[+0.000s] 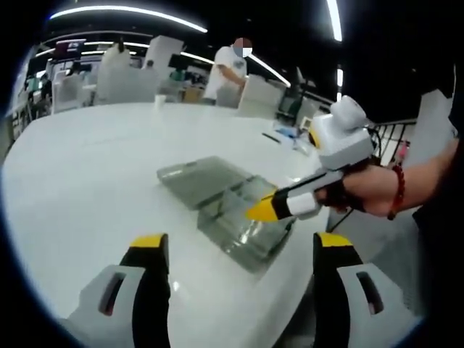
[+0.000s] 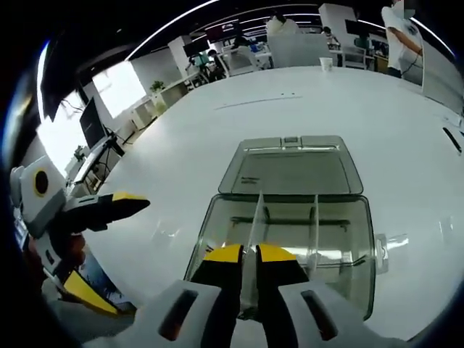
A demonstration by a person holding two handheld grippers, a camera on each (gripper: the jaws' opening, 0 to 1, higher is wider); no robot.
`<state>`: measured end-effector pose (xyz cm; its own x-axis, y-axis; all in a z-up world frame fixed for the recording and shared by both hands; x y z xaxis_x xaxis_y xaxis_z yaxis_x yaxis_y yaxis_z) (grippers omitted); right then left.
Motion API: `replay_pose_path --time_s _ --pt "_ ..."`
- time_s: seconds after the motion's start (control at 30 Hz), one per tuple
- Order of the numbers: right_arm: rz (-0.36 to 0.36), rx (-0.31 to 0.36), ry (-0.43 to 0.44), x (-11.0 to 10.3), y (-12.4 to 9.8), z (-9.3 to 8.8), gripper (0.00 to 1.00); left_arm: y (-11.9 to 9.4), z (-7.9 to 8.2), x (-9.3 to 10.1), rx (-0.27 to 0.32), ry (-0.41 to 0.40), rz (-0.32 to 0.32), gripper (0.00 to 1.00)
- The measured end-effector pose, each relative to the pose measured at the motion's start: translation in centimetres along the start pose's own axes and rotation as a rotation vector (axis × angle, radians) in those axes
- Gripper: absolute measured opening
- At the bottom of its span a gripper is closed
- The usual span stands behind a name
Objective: Insert the divider into the dual guide fixture by aligning both edges with the guide slots and pushing it downward to the bottom, including one-sided entry, uneven engagement, binding, and posture correction.
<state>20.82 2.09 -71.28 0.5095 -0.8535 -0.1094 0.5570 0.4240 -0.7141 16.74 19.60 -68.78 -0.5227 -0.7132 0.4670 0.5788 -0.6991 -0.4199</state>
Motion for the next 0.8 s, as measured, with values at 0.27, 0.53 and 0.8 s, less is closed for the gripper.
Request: replay_pose_path --time_s 0.27,0.53,0.8 --pt "0.018 -0.013 -0.022 0.1 0.1 0.0 0.02 -0.3 0.2 0.3 0.015 0.001 0.017 0.80" --pt "0.031 -0.012 -0.065 0.0 0.1 -0.1 0.03 -1.1 0.0 1.0 0.014 0.002 0.044 0.80" --pt "0.067 -0.017 -0.095 0.1 0.1 -0.3 0.07 -2.1 -0.1 1.9 0.024 0.011 0.082 0.80"
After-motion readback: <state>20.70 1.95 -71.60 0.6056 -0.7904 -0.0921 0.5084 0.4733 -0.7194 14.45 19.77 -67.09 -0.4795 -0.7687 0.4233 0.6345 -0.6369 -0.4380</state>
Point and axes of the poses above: the point that each gripper's makers call its tool centre point, and the gripper's own axes: y roughly forward along the fingers, x roughly to its right, z roughly out of its top, the point moved 9 cm from there along -y, roughly backward along the fingers, and after that the axes turned 12 degrees about -y, right-handed, at the moved point
